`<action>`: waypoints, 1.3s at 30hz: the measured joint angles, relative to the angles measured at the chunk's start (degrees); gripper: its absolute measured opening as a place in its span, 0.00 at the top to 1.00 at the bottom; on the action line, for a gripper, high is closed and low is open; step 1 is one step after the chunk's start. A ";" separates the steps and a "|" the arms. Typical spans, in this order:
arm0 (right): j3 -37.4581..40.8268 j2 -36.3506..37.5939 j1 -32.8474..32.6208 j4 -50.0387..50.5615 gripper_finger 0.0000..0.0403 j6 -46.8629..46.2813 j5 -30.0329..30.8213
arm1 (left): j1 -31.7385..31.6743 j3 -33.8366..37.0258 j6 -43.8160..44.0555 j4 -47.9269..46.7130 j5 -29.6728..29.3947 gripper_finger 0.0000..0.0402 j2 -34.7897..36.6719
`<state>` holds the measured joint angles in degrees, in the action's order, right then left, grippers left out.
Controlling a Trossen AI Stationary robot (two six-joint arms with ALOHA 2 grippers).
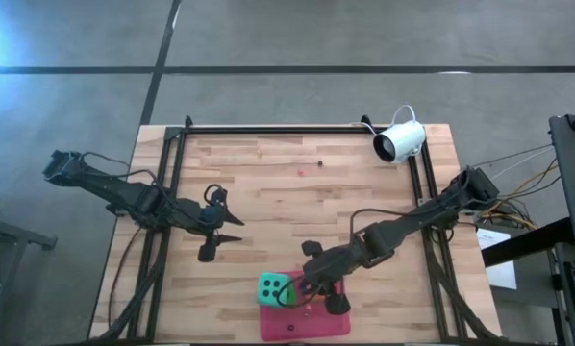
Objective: Pick & Place Dice
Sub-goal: Put the blue dice into the pink bin, then put the black dice into the pink bin
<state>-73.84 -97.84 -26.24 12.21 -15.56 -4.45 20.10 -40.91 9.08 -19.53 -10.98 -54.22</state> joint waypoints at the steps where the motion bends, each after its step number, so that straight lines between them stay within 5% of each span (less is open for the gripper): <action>1: 0.00 0.02 0.00 -0.04 0.85 -0.06 -0.53 | 0.00 0.00 0.00 0.00 0.00 0.50 0.00; 20: 0.00 0.28 0.00 2.55 0.62 -0.66 -0.56 | 0.00 0.00 0.00 -0.02 -0.01 0.57 0.00; 39: -2.79 4.44 1.40 7.70 0.67 3.50 0.20 | 0.01 0.00 -0.01 -0.02 0.00 0.56 0.00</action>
<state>-76.63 -93.40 -24.84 19.91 -12.05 -4.26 20.11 -40.91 9.07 -19.55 -10.98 -54.22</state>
